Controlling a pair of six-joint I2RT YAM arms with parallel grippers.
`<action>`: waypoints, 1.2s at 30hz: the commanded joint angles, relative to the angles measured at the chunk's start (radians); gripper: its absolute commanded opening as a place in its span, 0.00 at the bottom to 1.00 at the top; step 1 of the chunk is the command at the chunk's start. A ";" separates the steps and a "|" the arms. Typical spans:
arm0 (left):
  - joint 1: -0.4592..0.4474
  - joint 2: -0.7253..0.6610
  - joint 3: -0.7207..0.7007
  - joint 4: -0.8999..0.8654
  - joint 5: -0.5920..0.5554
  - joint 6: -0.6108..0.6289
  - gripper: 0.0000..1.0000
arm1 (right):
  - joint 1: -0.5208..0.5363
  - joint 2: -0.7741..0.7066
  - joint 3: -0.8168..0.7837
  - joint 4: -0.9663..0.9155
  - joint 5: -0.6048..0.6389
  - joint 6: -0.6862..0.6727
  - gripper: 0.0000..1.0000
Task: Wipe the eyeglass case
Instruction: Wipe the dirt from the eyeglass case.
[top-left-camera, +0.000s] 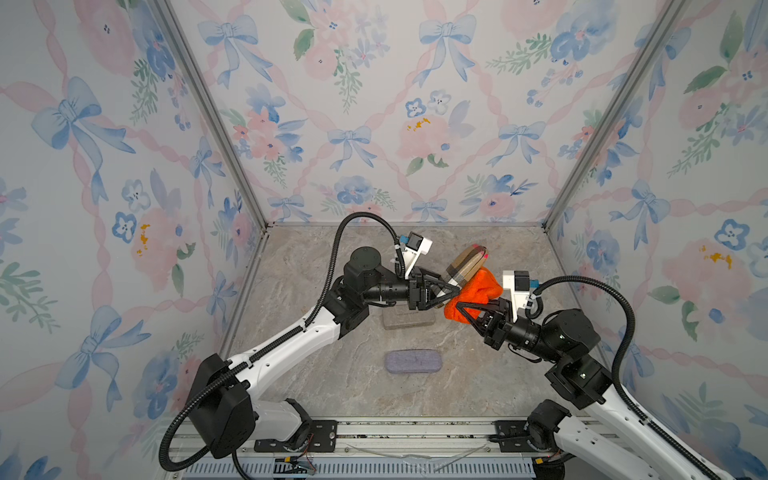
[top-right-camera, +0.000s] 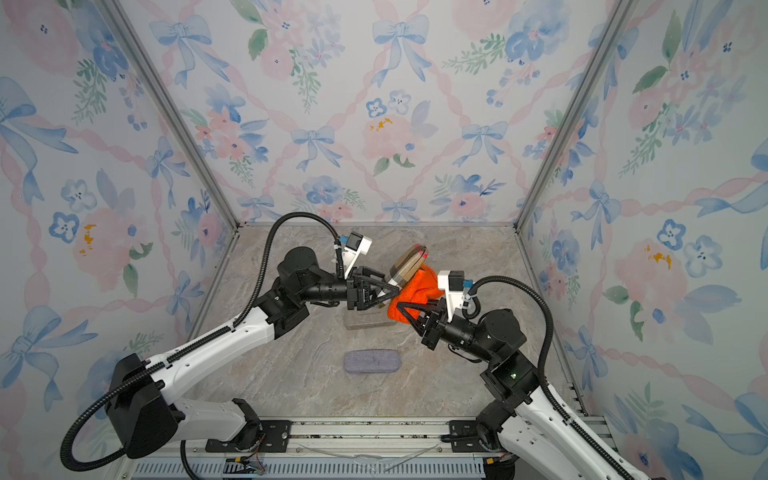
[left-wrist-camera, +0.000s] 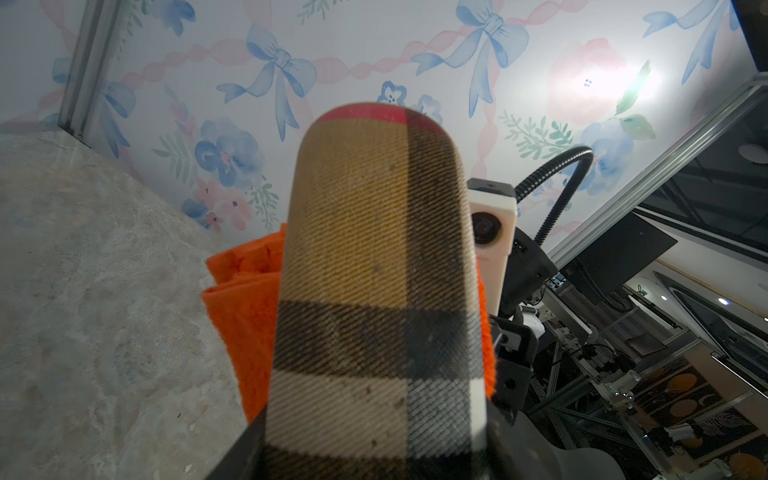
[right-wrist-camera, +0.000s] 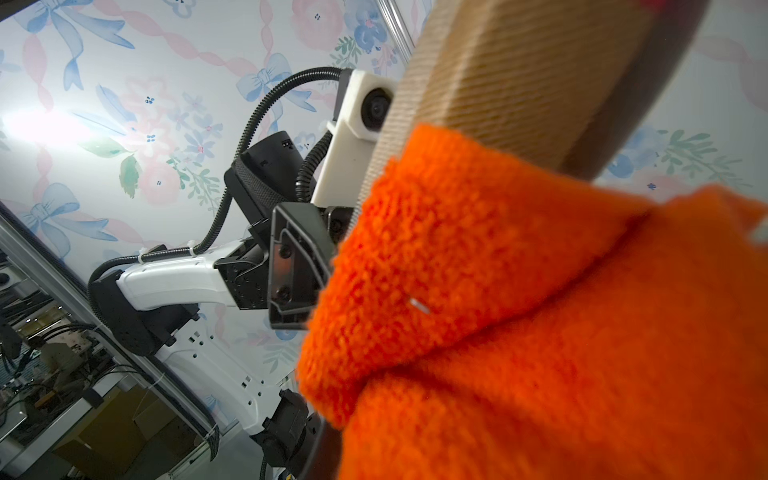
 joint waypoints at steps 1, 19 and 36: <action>-0.007 0.033 0.034 -0.018 0.025 -0.006 0.35 | 0.014 0.012 0.016 0.010 0.028 -0.036 0.00; -0.034 -0.059 -0.020 -0.132 -0.013 0.043 0.35 | -0.249 0.025 0.141 -0.125 -0.137 -0.007 0.00; -0.043 -0.054 -0.017 -0.172 0.080 0.079 0.35 | -0.290 0.102 0.280 -0.311 -0.123 -0.167 0.00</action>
